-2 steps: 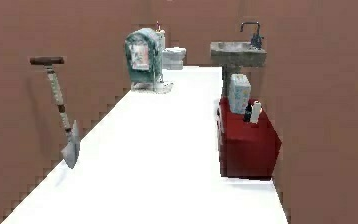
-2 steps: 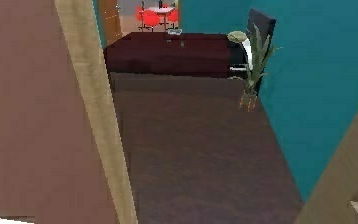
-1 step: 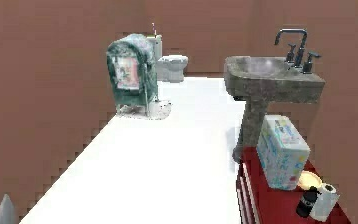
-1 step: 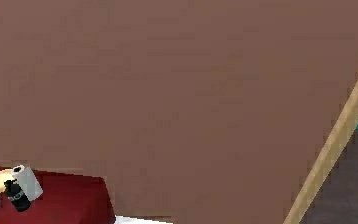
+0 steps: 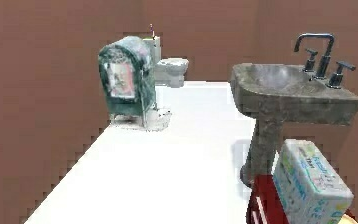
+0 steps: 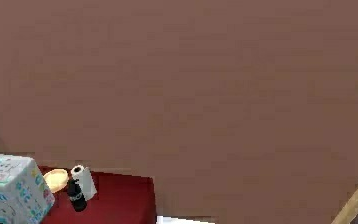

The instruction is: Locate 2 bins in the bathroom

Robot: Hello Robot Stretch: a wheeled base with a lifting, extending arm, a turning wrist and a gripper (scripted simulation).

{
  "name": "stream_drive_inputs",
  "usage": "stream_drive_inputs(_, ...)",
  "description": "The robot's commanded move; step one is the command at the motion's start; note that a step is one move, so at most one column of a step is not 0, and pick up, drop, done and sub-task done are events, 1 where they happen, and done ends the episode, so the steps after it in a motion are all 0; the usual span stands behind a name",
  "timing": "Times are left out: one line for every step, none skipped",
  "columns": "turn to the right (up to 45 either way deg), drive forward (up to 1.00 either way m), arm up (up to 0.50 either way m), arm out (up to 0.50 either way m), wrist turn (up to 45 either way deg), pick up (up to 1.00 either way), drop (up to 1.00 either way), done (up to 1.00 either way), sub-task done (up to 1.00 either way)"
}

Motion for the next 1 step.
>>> stream_drive_inputs(3.0, 0.0, 0.0, 0.0, 0.0, 0.0, 0.0, 0.0, 0.0)
